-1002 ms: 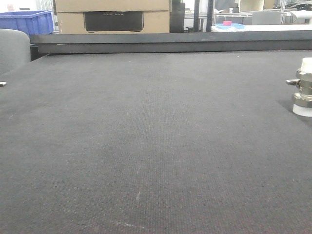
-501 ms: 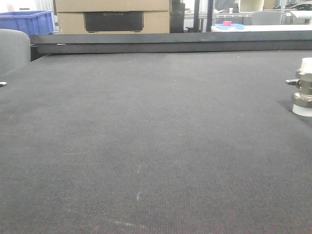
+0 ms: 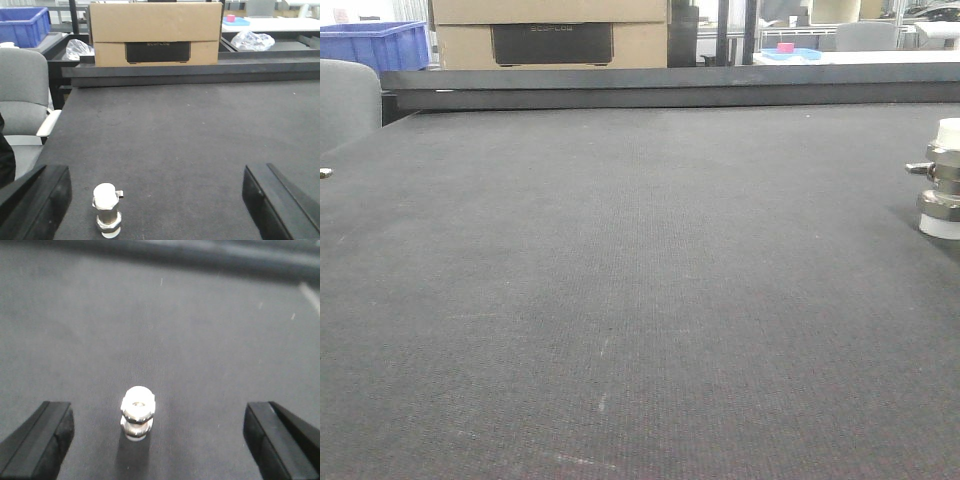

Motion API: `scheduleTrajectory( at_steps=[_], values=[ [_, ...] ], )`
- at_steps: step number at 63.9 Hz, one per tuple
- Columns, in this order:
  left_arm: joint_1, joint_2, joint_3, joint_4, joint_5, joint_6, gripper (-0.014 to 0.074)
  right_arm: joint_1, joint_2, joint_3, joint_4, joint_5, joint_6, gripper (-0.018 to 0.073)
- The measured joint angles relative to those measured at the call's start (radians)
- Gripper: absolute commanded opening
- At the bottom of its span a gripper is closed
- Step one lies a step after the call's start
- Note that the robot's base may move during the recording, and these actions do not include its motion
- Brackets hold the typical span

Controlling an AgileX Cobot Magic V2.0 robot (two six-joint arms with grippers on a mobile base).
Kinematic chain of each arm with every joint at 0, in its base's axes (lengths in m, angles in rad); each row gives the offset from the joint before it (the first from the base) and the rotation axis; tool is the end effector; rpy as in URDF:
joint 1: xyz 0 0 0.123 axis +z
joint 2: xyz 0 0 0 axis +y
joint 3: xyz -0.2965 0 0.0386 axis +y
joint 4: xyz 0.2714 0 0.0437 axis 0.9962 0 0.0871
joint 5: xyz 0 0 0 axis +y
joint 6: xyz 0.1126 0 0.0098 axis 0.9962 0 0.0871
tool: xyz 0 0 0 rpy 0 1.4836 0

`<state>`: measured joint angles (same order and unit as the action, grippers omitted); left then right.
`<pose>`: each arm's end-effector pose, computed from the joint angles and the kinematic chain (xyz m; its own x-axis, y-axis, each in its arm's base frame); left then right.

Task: Place valve from conveyor to right shelf box
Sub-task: 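Close the right gripper on a white-capped valve and lift it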

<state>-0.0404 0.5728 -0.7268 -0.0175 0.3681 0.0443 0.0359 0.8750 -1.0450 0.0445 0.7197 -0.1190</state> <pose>0.1452 -0.0066 0.3866 -0.1251 0.0330 -0.9916 0.0501 0.9984 0.0269 0.2005 0.0105 0.4139 -0.4385 -0.1012 -0.8930 -0.0999 0.9930 -0.0634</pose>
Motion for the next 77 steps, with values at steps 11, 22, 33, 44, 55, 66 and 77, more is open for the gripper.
scheduleTrajectory(
  at_steps=[11,22,33,44,55,66,77],
  values=[
    [0.000,0.002,-0.001,0.000,0.000,0.000,0.0597,0.000,0.254,-0.253,0.006,0.223,0.000,0.0570],
    [0.000,0.002,-0.001,0.000,0.000,0.000,0.0597,0.000,0.464,-0.404,0.027,0.334,0.000,0.0570],
    [0.000,0.002,-0.001,0.000,0.000,0.000,0.0597,0.000,0.643,-0.434,0.027,0.348,0.000,0.0570],
    [0.000,0.002,-0.001,0.000,0.000,0.000,0.0597,0.000,0.786,-0.434,0.027,0.327,0.000,0.0570],
    [0.000,0.002,-0.002,0.000,0.000,0.000,0.0597,0.000,0.899,-0.434,0.027,0.262,0.000,0.0570],
    [0.000,0.002,-0.002,0.000,0.013,0.000,0.0597,0.000,0.968,-0.436,0.027,0.244,0.000,0.0570],
    [0.000,0.002,-0.002,0.000,0.015,0.000,0.0597,0.000,0.990,-0.436,0.027,0.244,0.000,0.0490]
  ],
)
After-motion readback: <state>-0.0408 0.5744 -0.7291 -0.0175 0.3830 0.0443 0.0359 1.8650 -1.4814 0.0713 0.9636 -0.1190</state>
